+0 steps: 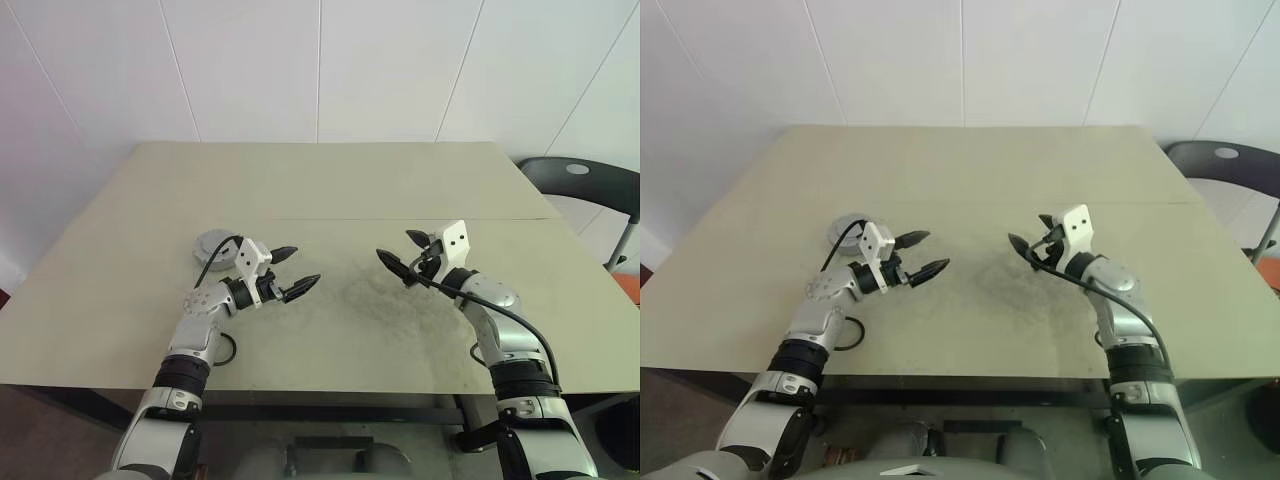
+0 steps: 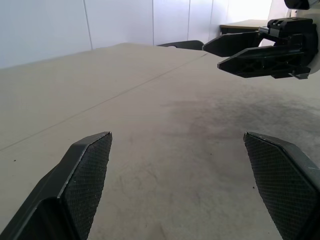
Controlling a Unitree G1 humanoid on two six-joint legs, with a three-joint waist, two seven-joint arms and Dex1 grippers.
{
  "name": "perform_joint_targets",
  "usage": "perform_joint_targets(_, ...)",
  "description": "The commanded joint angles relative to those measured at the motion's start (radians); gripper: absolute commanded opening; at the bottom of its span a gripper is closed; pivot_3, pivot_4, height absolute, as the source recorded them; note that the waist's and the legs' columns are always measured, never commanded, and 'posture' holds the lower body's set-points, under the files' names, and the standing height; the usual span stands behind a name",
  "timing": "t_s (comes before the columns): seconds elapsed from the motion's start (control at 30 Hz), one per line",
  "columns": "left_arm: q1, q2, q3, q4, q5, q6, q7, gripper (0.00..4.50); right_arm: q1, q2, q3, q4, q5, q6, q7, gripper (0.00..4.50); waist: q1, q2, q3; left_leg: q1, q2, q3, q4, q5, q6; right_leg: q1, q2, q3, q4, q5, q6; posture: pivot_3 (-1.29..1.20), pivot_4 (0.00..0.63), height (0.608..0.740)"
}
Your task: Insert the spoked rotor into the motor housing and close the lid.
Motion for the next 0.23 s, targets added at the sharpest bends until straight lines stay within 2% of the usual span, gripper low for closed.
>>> perform_joint_targets(0.03,-0.015,0.002,-0.004,-0.027,0.0,-0.021,-0.004,4.5,-0.02,-0.001,-0.005,-0.019,0.002,-0.019,-0.002,4.49,0.0,0.0,0.0,0.0,0.0,0.0,0.0,0.0,0.0,0.0,0.0,0.0,0.0,0.0,0.0,0.0,0.0,0.74)
perform_joint_targets(0.23,-0.018,0.0,-0.005,-0.024,0.001,-0.022,-0.004,4.5,-0.021,-0.003,-0.007,-0.015,0.002,-0.02,-0.001,4.49,0.0,0.0,0.0,0.0,0.0,0.0,0.0,0.0,0.0,0.0,0.0,0.0,0.0,0.0,0.0,0.0,0.0,0.74)
